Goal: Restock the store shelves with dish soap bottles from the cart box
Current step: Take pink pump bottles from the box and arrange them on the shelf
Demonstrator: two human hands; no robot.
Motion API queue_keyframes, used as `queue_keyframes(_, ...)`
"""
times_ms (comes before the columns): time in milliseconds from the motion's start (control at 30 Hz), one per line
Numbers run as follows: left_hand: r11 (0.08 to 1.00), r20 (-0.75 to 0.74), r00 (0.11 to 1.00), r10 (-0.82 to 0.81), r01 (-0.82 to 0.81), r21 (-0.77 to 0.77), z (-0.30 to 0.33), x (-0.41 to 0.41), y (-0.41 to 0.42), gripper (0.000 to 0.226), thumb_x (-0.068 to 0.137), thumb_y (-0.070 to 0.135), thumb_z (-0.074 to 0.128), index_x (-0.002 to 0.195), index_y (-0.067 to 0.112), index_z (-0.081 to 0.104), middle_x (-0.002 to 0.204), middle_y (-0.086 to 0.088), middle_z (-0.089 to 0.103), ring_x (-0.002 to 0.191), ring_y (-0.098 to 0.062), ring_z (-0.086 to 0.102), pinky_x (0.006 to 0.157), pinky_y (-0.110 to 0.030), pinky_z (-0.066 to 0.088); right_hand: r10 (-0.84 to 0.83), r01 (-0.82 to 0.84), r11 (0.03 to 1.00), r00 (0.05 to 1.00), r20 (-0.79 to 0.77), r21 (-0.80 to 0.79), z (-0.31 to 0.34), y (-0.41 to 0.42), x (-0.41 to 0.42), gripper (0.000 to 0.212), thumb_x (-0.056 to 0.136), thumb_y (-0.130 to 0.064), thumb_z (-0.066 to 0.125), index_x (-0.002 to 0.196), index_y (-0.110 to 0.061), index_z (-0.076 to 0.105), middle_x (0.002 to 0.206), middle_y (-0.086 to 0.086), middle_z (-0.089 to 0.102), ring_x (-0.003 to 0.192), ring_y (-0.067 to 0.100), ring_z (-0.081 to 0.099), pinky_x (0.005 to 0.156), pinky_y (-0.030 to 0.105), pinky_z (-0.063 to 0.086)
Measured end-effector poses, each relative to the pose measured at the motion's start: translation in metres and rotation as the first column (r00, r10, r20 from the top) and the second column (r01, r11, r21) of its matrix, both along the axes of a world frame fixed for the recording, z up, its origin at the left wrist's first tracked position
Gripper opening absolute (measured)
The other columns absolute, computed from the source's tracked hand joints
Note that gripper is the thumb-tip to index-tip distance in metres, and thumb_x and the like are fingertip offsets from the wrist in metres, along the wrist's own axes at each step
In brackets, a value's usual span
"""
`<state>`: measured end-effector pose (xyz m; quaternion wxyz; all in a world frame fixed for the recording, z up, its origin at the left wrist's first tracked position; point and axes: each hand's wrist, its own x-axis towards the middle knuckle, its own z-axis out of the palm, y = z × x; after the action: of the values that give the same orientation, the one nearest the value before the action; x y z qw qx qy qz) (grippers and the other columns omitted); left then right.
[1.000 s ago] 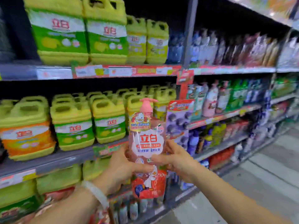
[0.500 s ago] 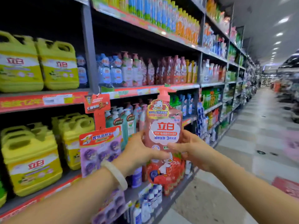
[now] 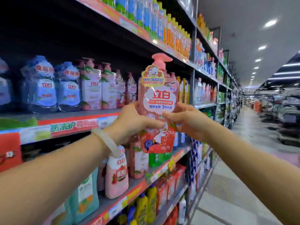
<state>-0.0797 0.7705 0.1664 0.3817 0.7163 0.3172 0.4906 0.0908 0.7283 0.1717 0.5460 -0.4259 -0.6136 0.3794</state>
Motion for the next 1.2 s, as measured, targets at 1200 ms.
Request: queue_keyframes(1200,0.778,-0.193,0.760,0.621,-0.628,0.028,0.075,0.128,0.442,0.060,0.053,0.016,0.089,0.109,0.009,0.067,0.105,-0.007,0.072,0.096,-0.023,0.069,0.092,-0.042,0.053,0.492,-0.491,0.868,0.832,0.255,-0.074,0.072,0.555,0.103,0.034,0.093,-0.028,0.056,0.125,-0.024,0.048,0.121,-0.004,0.061,0.104,0.017,0.057,0.088,0.045,0.045)
